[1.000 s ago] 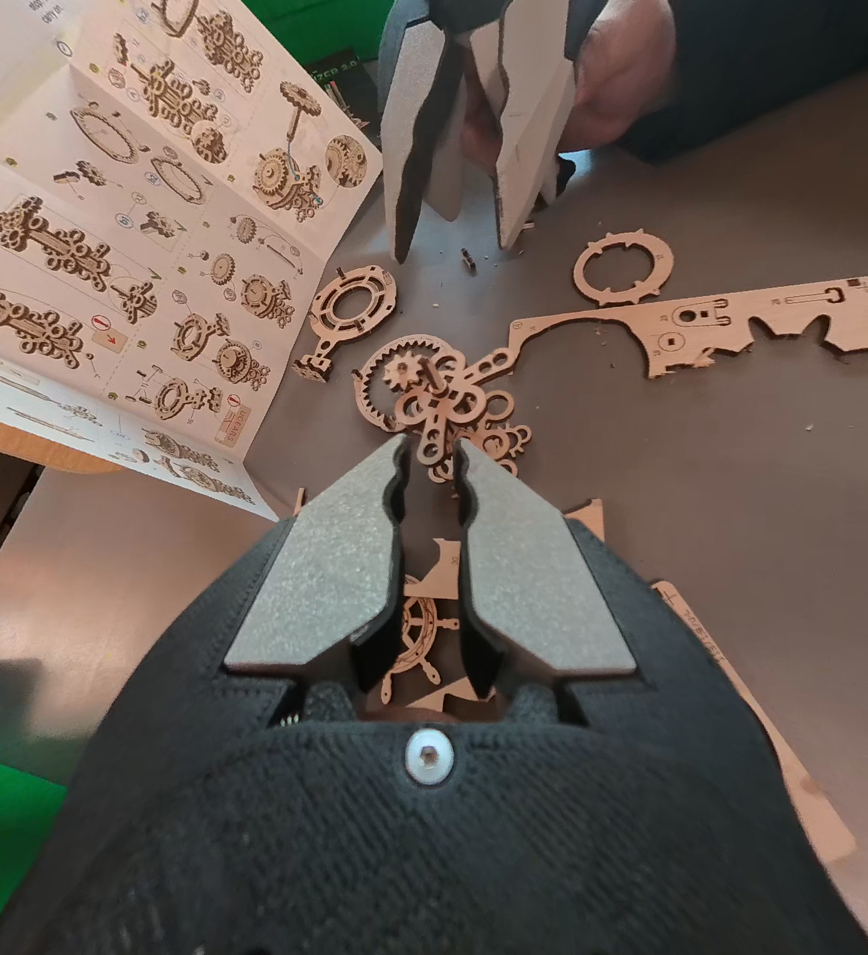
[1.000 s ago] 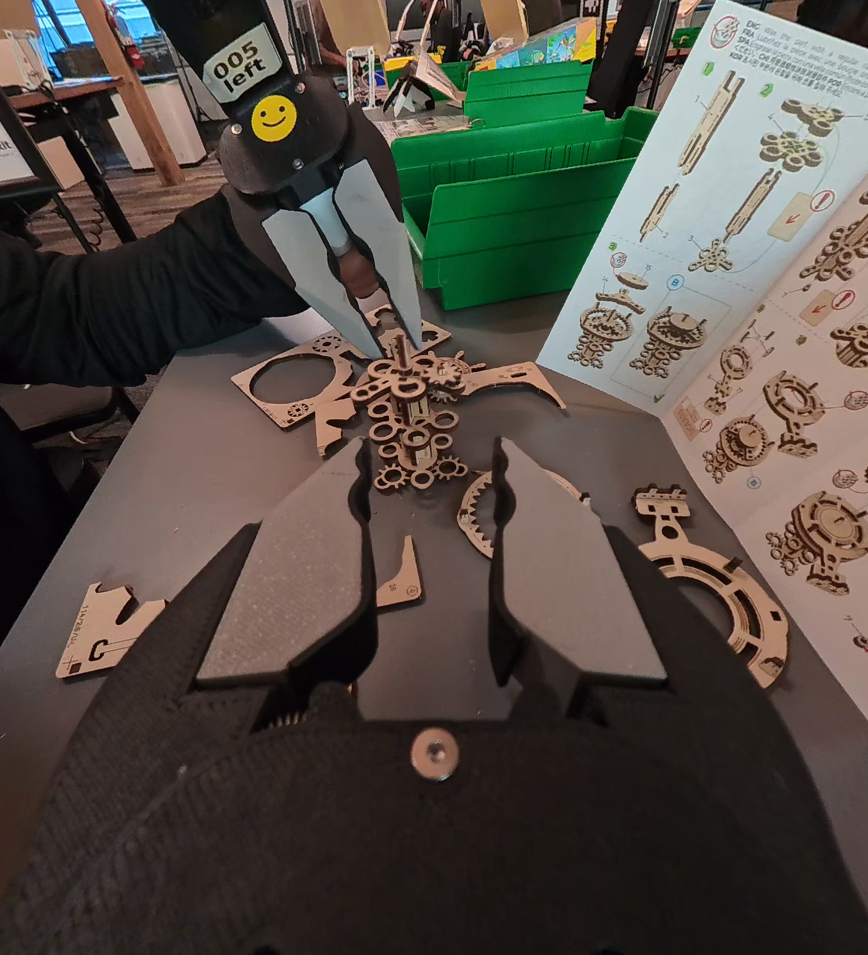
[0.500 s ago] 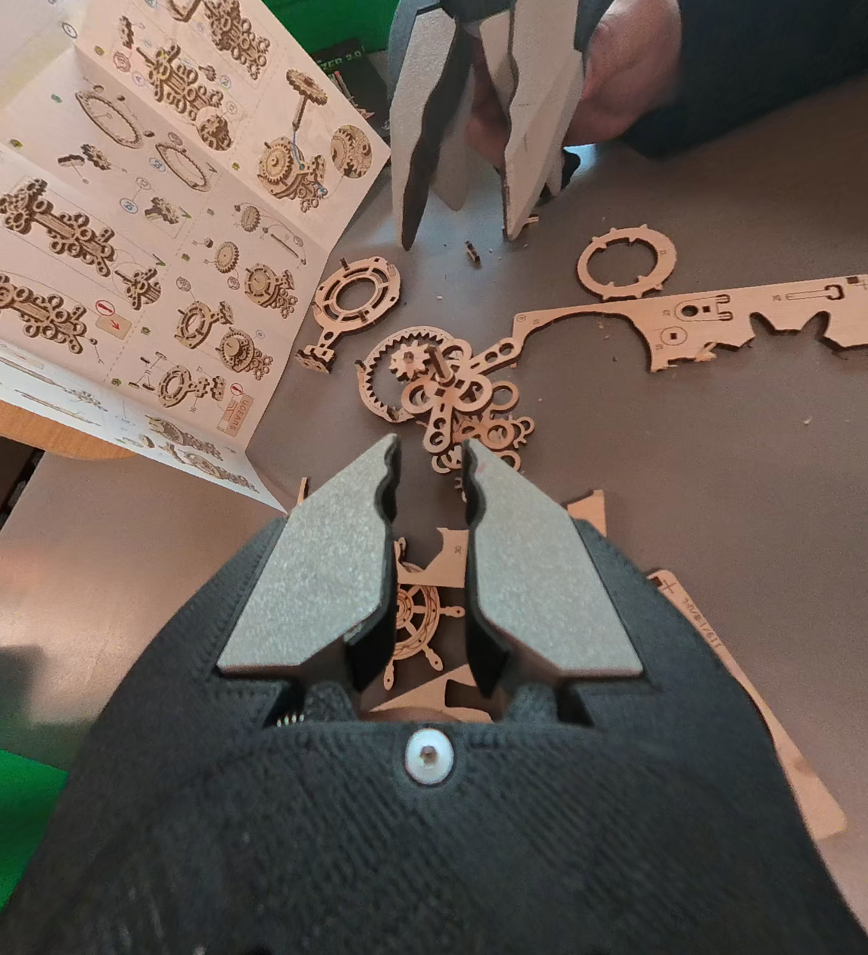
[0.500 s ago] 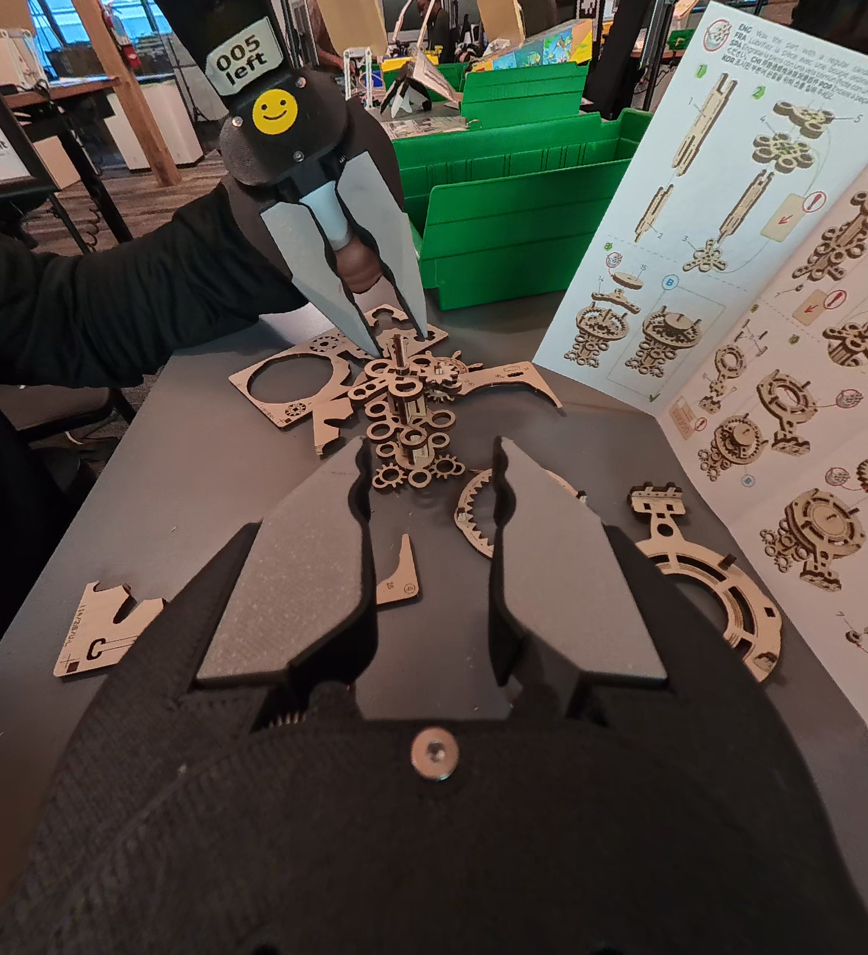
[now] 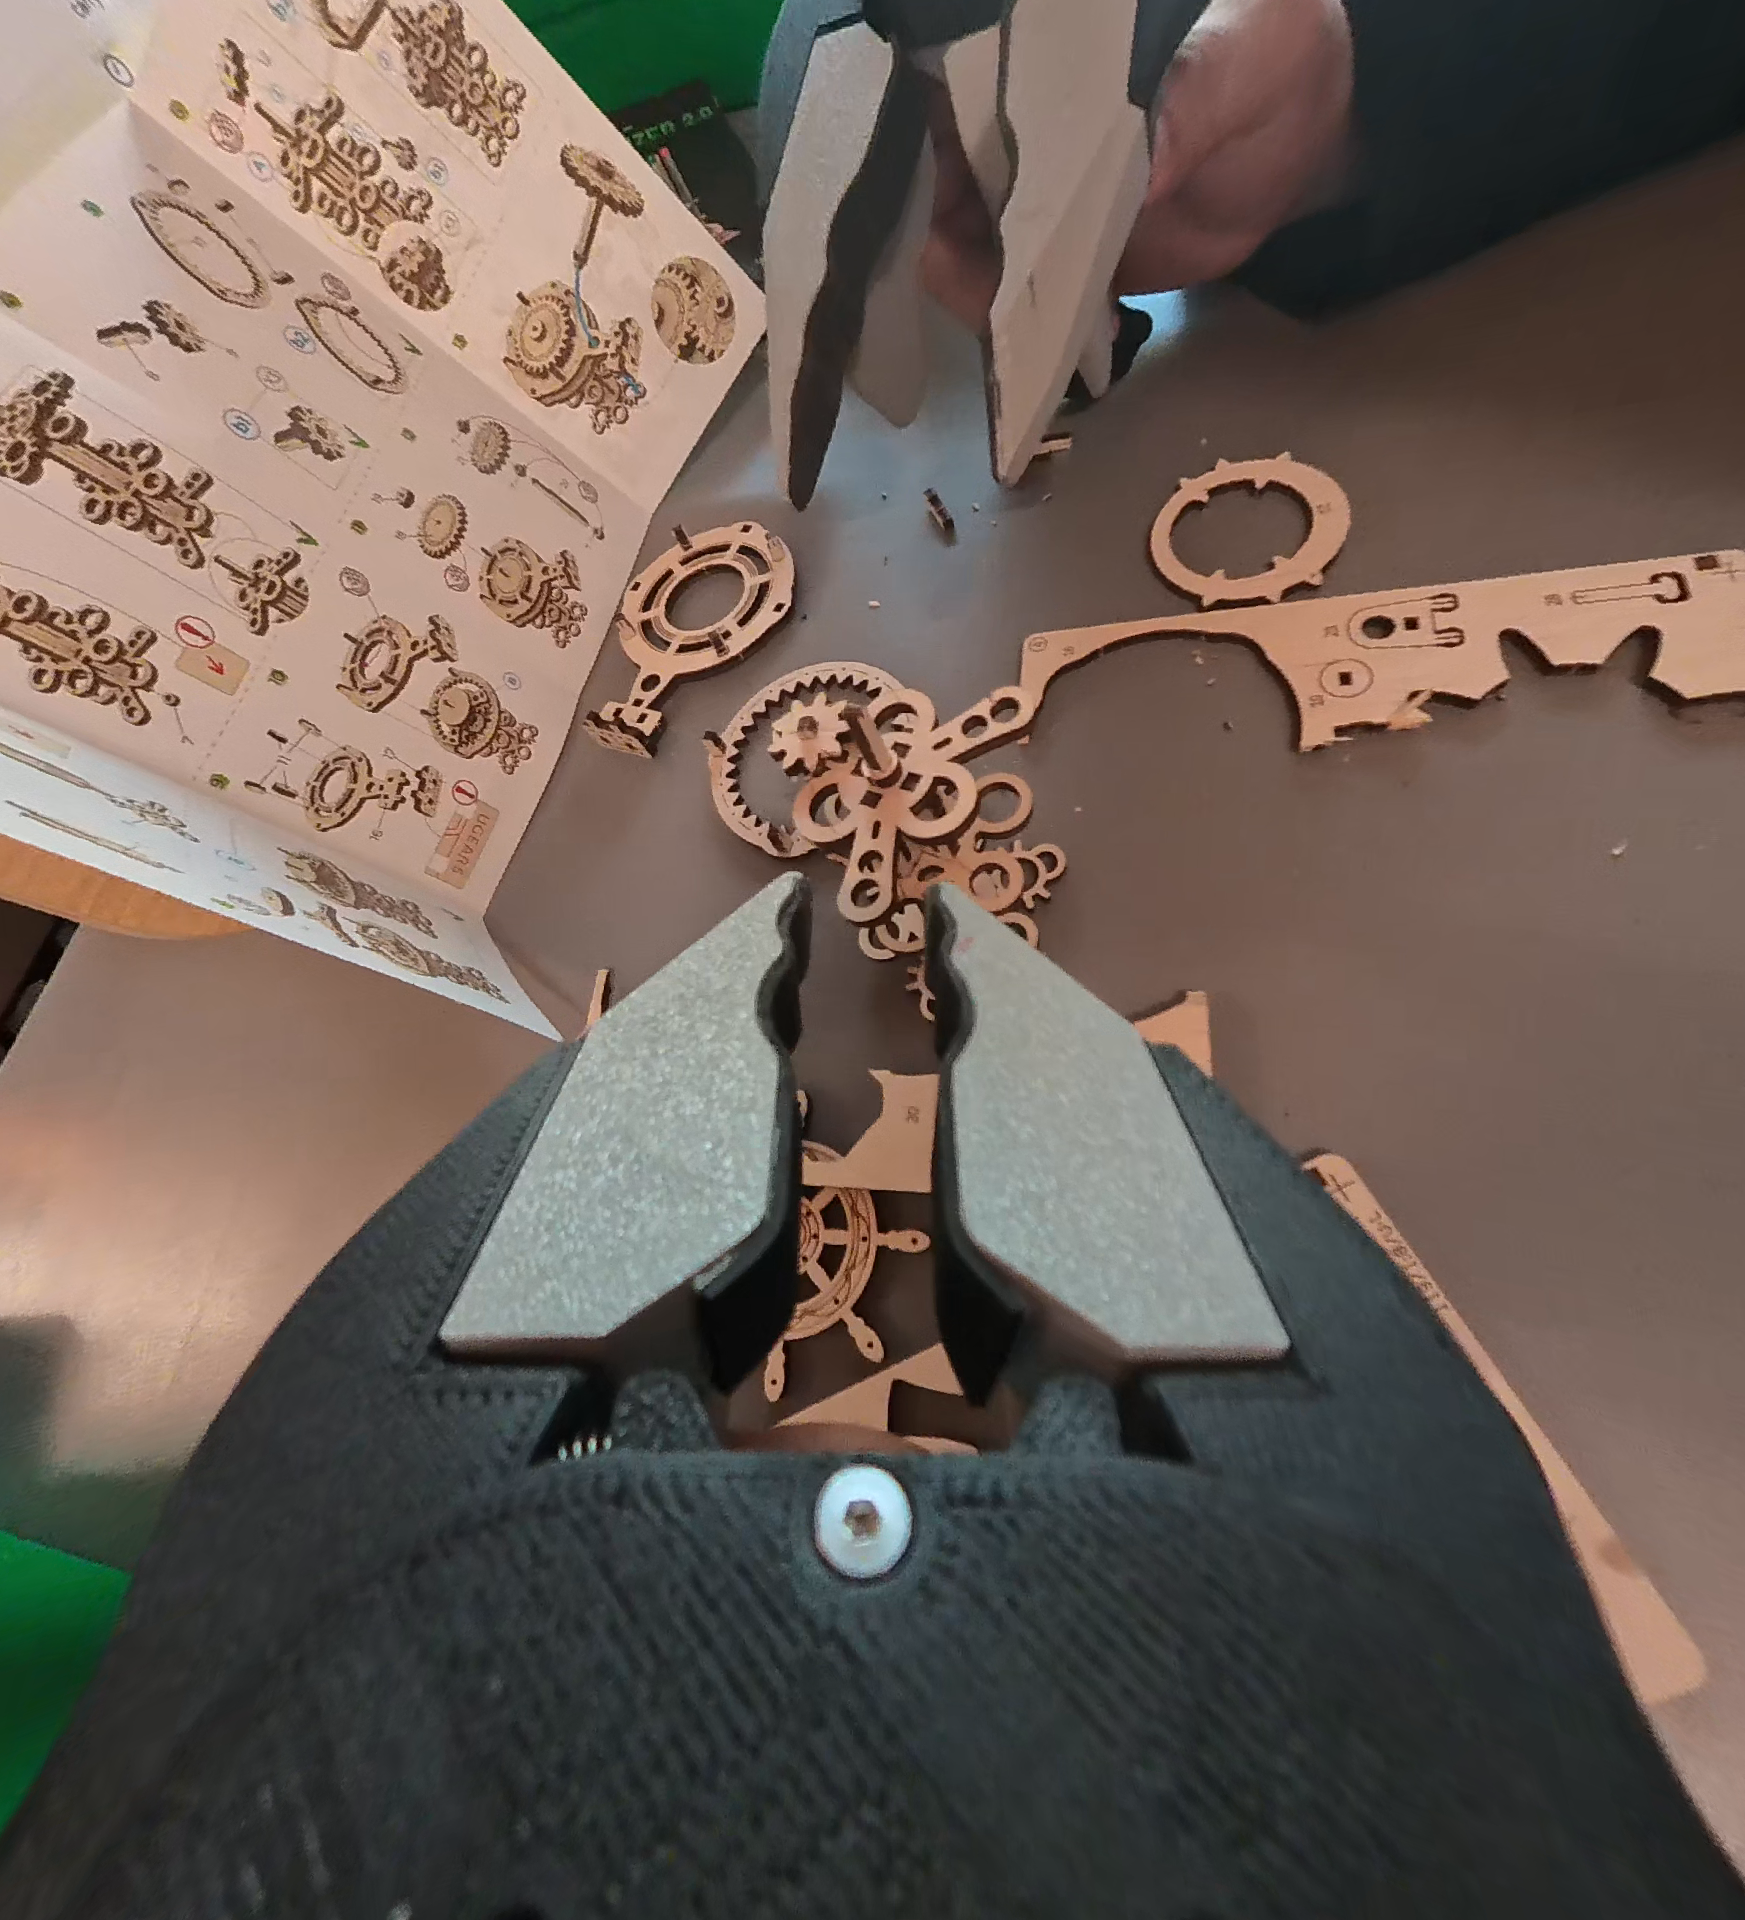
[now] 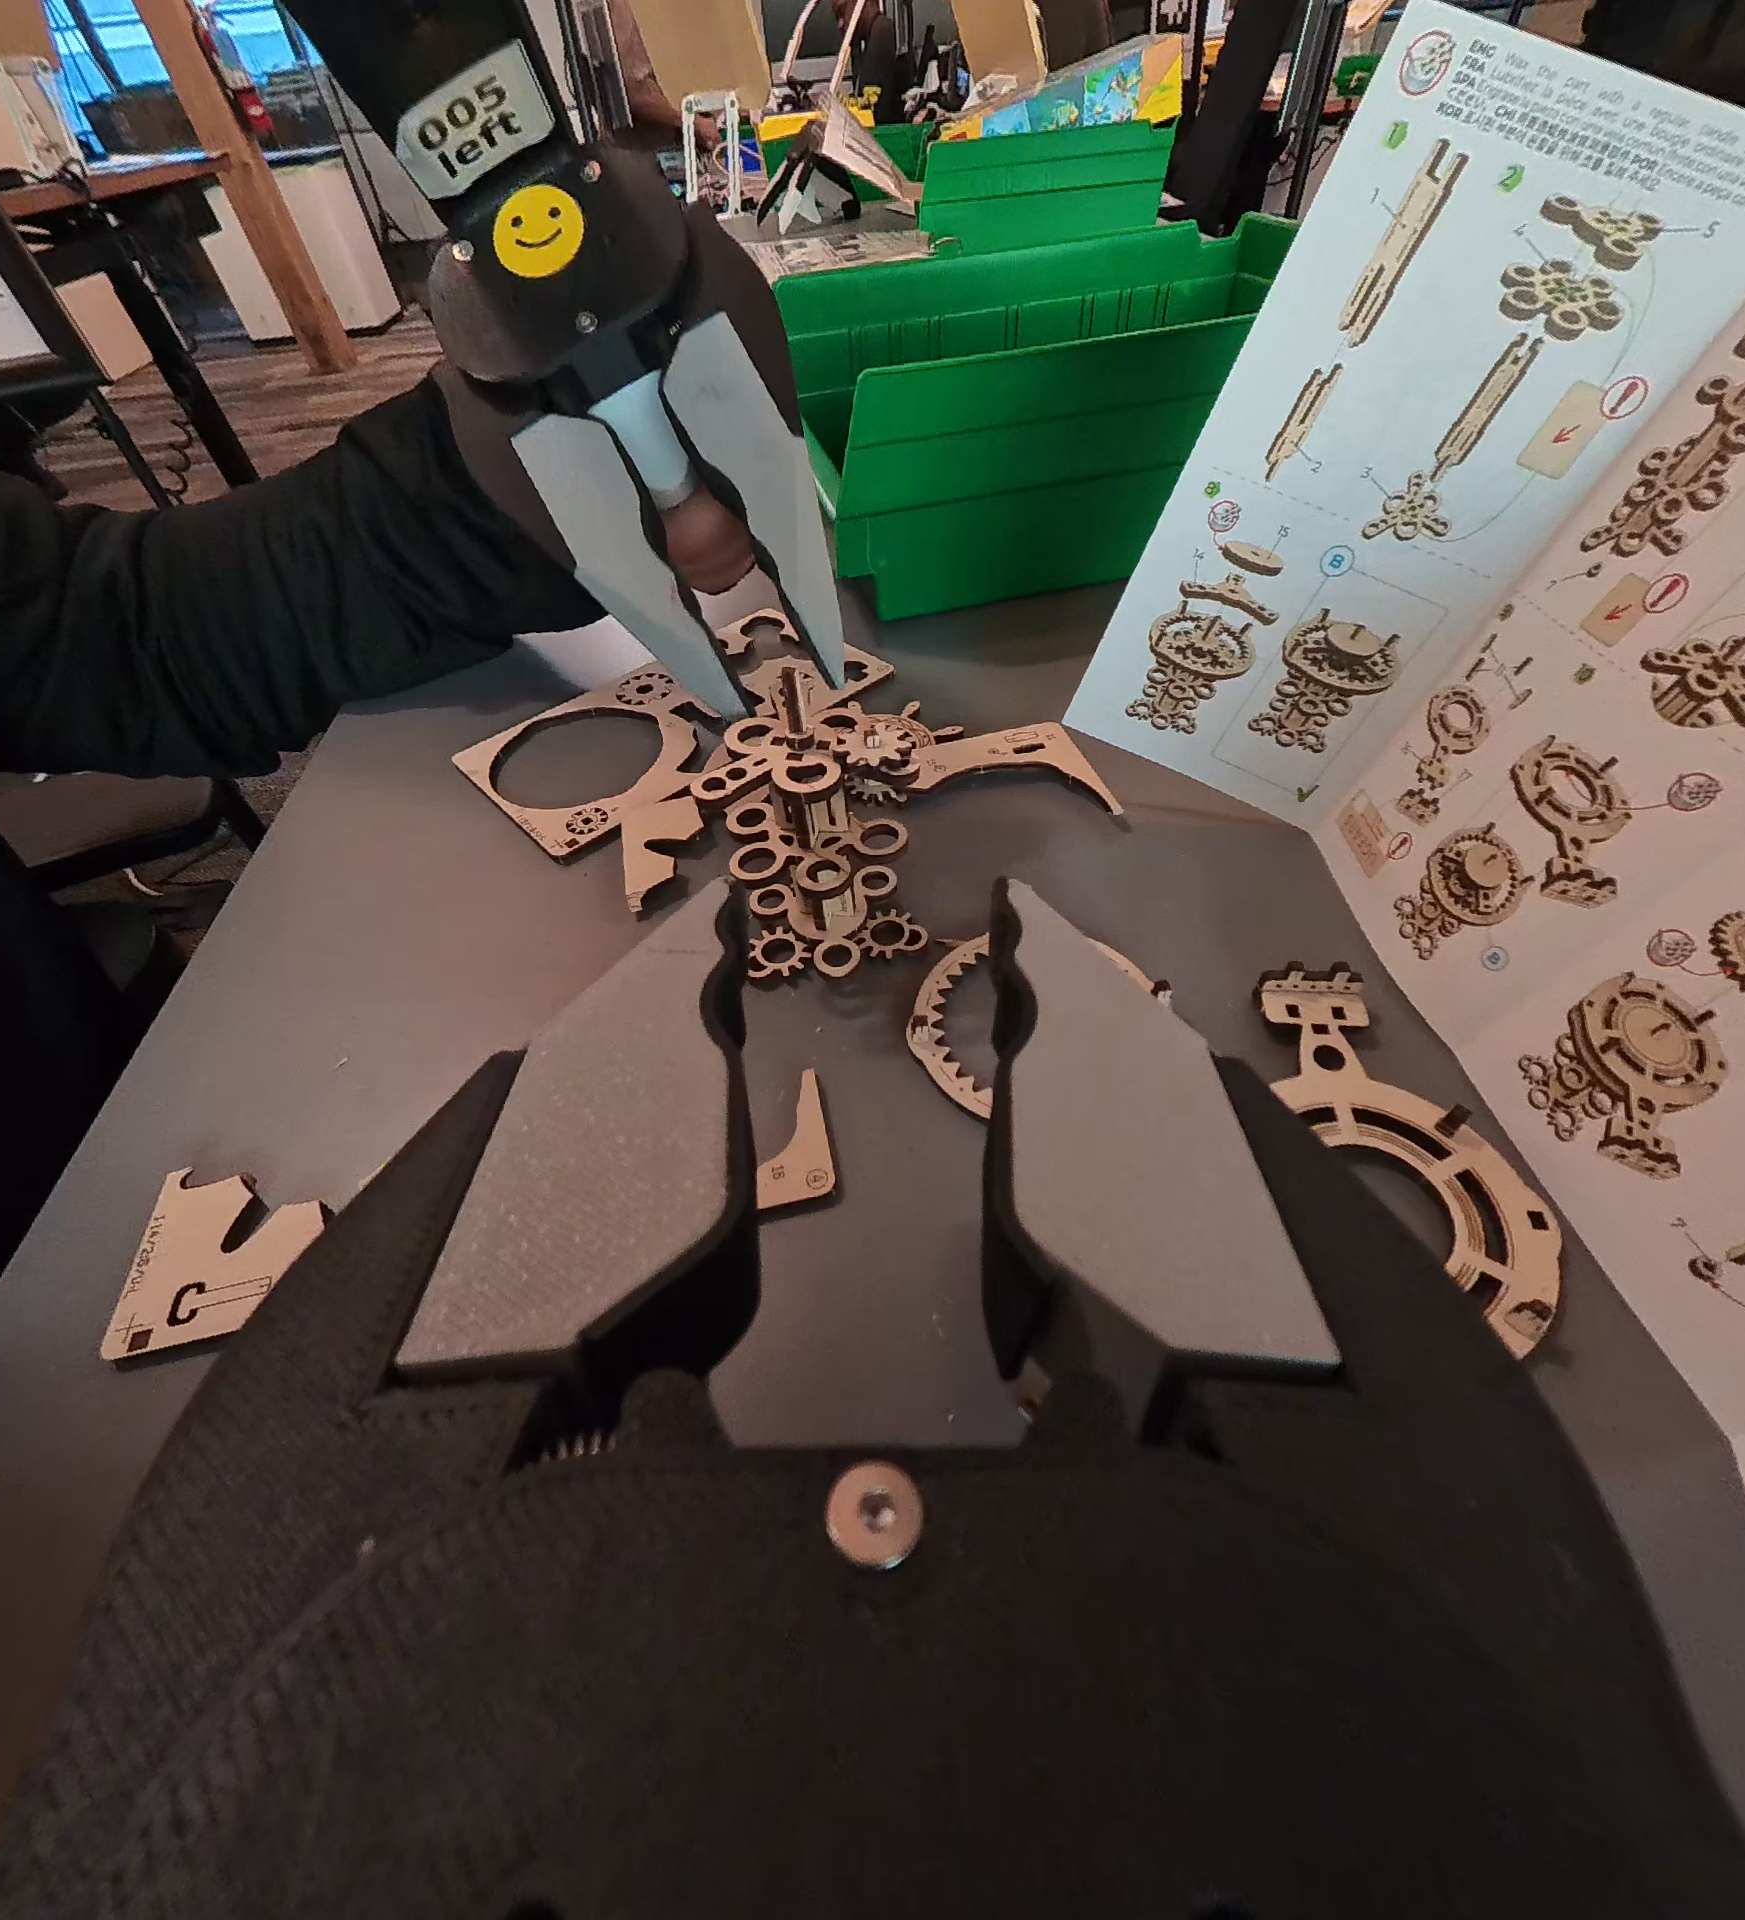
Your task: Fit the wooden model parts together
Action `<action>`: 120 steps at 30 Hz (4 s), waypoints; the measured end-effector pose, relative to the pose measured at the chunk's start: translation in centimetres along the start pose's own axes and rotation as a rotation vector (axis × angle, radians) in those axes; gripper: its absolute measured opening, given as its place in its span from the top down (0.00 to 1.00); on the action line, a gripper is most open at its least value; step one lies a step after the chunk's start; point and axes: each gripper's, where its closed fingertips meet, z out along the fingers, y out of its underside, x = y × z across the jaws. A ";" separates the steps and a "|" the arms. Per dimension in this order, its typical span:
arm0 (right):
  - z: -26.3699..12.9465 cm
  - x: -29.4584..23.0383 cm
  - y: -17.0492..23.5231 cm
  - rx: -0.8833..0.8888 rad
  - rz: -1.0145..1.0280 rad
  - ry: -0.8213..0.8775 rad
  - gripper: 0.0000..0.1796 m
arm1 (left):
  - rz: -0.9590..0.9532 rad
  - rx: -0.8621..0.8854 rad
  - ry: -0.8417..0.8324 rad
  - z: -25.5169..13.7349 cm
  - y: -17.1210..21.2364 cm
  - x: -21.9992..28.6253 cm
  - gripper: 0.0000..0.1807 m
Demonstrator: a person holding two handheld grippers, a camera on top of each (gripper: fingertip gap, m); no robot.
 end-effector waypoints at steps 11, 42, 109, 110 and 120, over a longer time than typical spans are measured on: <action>0.0 0.1 0.1 -0.001 0.002 0.002 0.76 | 0.002 -0.002 0.003 0.0 0.1 0.0 0.92; -1.7 0.9 0.3 0.010 0.029 0.058 0.77 | -0.100 0.217 -0.146 -3.2 -2.1 -2.7 0.87; -0.3 0.0 1.0 -0.017 0.153 0.077 0.76 | -0.392 0.234 -0.332 -4.4 1.2 -6.1 0.89; -0.3 0.0 1.0 -0.017 0.155 0.075 0.76 | -0.396 0.228 -0.327 -4.2 1.4 -6.1 0.89; -0.5 0.3 0.9 -0.003 0.180 0.073 0.76 | -0.401 0.211 -0.324 -3.9 1.7 -6.0 0.89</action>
